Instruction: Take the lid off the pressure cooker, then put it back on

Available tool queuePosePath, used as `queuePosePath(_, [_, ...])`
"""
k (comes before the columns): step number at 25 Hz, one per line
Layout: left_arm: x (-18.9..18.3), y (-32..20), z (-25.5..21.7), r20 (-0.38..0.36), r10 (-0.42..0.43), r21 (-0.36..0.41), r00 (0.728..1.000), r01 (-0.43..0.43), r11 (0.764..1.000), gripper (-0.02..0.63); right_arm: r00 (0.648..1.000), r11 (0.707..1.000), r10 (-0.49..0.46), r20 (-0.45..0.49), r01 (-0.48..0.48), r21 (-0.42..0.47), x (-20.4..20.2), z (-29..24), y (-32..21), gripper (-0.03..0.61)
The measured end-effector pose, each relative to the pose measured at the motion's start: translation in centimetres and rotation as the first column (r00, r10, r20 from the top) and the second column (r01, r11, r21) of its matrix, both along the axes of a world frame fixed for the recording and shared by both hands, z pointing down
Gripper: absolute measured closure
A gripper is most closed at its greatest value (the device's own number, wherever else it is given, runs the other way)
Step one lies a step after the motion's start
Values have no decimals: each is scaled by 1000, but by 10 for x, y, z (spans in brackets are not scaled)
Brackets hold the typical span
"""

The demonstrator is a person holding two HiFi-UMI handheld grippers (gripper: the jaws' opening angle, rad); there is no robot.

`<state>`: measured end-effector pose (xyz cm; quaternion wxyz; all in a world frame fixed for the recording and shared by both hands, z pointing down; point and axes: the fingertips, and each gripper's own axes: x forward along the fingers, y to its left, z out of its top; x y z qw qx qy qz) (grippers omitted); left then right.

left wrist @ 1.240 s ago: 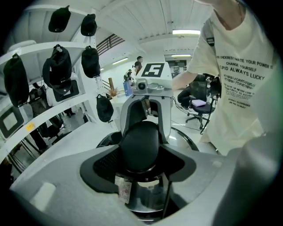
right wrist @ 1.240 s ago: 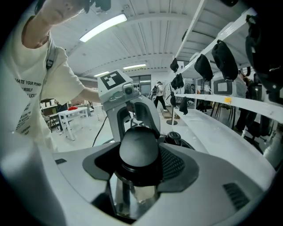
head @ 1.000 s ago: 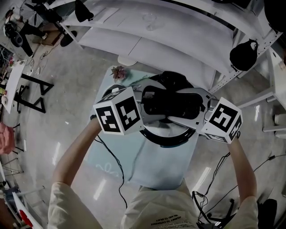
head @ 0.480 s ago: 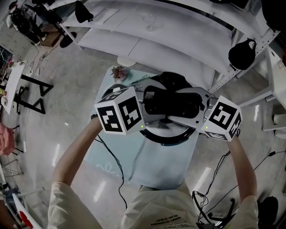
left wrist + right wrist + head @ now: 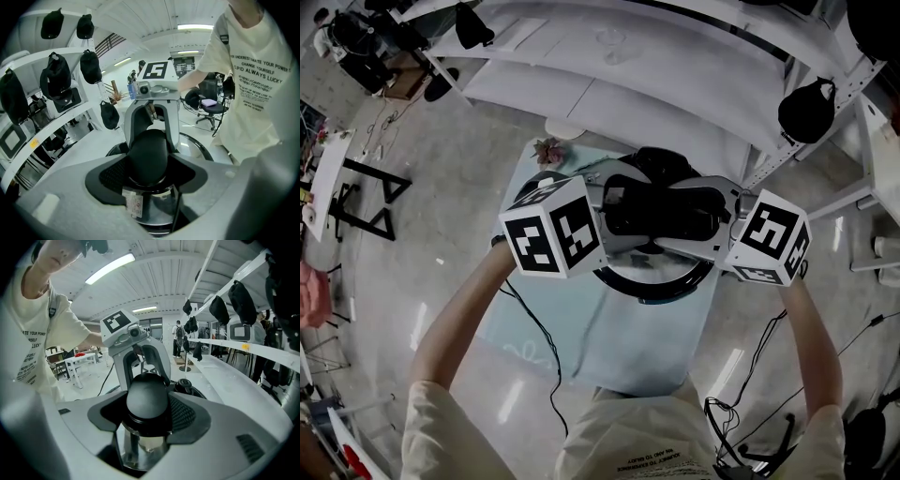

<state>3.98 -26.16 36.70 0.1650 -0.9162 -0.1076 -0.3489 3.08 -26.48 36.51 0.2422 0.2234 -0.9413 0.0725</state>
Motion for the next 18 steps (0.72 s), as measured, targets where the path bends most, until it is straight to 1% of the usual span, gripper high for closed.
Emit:
queuePosePath(4, [3,0,-8,-31,4,-11,999,-5,1000,333,999,1000,8,38,-7,-26,3,-6,0,305])
queuePosePath(8, [5,3,-15,-27,28,19,999,-27,999,333,999,1000,19,40,-18,-20,5,-11,2,305])
queuePosePath(18, [6,6,-18,-20,30,50,999,-29,998,333,999,1000,12,36,-12,1,5,-14,6,305])
